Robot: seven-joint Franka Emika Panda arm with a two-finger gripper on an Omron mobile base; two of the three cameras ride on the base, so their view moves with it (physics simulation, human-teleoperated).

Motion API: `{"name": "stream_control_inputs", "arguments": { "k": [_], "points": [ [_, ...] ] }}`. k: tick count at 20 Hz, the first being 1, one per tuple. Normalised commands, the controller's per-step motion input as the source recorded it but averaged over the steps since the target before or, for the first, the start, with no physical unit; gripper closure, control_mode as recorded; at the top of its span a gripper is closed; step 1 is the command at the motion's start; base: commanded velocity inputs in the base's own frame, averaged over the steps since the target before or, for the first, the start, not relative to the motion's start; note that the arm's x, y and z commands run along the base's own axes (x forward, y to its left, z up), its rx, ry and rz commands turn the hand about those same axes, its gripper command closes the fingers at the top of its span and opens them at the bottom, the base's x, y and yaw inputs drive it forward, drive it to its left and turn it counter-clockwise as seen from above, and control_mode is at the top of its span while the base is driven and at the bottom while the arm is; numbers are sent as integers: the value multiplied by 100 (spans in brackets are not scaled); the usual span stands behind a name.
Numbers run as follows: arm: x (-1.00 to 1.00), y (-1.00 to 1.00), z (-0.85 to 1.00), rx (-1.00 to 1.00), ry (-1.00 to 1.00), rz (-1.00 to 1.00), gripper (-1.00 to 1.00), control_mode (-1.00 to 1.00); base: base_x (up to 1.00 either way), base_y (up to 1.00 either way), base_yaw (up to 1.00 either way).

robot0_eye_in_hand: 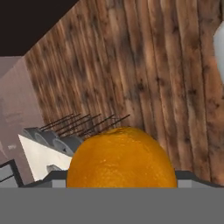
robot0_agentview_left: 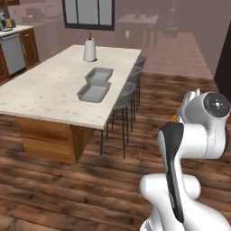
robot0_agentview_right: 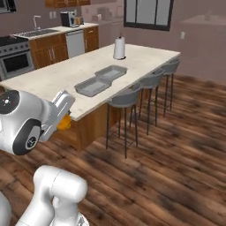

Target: Place the cold items (orange and onion) from the fridge in one tupperware on the dining counter. Place the warm items (kebab skewer and hot dog) in the stove area in another tupperware.

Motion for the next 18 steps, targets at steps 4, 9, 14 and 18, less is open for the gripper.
{"name": "stream_control_inputs", "arguments": {
  "k": [4,9,14,18],
  "points": [
    [0,0,0,0,0,0,100,100,61,-93,35],
    [0,0,0,0,0,0,100,100,92,-63,44],
    [0,0,0,0,0,0,100,100,75,-63,50],
    [0,0,0,0,0,0,100,100,33,-67,52]
  ]
}}
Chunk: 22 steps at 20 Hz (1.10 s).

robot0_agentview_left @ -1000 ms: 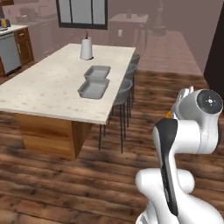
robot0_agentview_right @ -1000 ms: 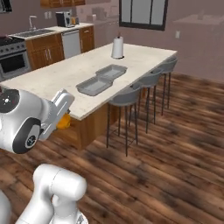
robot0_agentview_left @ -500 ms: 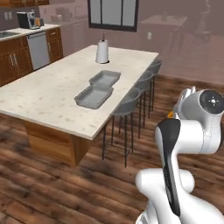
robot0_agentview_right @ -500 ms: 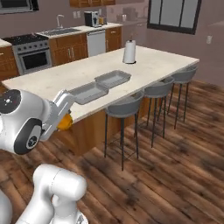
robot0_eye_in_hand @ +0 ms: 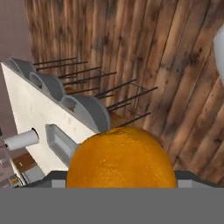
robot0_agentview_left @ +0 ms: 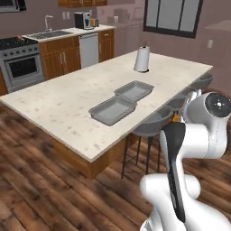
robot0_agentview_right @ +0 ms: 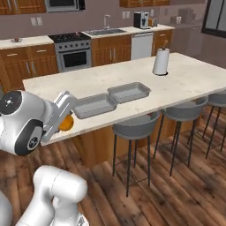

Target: Place the cold items (orange and onion) from the fridge in one tupperware on the dining counter. Place the warm items (kebab skewer and hot dog) in the stove area in another tupperware.

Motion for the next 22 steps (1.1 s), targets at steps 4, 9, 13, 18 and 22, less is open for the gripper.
{"name": "stream_control_inputs", "arguments": {
  "k": [4,9,13,18,22],
  "points": [
    [0,0,0,0,0,0,100,100,16,-56,51],
    [0,0,0,0,0,0,100,100,9,-58,49],
    [0,0,0,0,0,0,100,100,0,-91,45],
    [0,0,0,0,0,0,100,100,0,-88,42],
    [0,0,0,0,0,0,100,100,6,-52,39]
  ]
}}
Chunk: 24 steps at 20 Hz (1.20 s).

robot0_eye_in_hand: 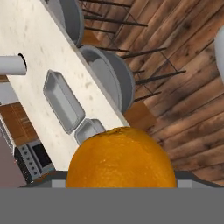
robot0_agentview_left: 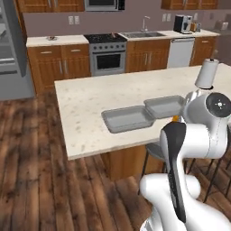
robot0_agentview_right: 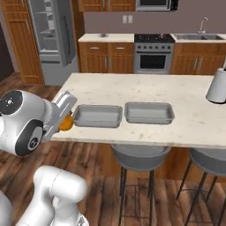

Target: Place the cold items (orange and onion) from the fridge in one tupperware on the dining counter. Place the warm items (kebab skewer and hot dog) in the stove area in another tupperware.

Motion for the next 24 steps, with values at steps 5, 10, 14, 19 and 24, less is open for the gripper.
{"name": "stream_control_inputs", "arguments": {
  "k": [5,10,14,19,24],
  "points": [
    [0,0,0,0,0,0,100,100,24,-12,37],
    [0,0,0,0,0,0,100,100,25,-14,38],
    [0,0,0,0,0,0,100,100,31,-35,32],
    [0,0,0,0,0,0,100,100,44,-36,22],
    [0,0,0,0,0,0,100,100,49,-30,11]
  ]
}}
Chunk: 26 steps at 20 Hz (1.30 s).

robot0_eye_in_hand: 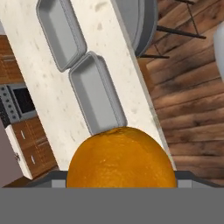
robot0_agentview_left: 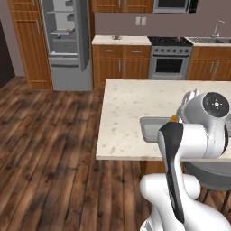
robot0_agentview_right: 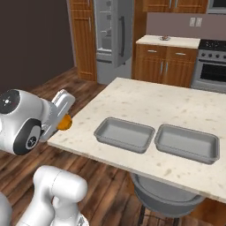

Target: Place the cold items (orange and onion) from the fridge in one tupperware on the dining counter. Place the warm items (kebab skewer and hot dog) in the stove area in another tupperware.

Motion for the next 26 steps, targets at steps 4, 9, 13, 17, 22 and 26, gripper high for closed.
{"name": "stream_control_inputs", "arguments": {
  "k": [4,9,13,17,22,26],
  "points": [
    [0,0,0,0,0,0,100,100,46,-29,10],
    [0,0,0,0,0,0,100,100,33,-35,9],
    [24,-19,0,3,0,4,100,-100,19,-19,4],
    [37,-40,-10,3,0,8,100,-100,0,0,0],
    [50,-22,-42,0,6,4,100,-100,0,0,0],
    [63,-27,-52,0,18,5,100,-100,0,0,0]
  ]
}}
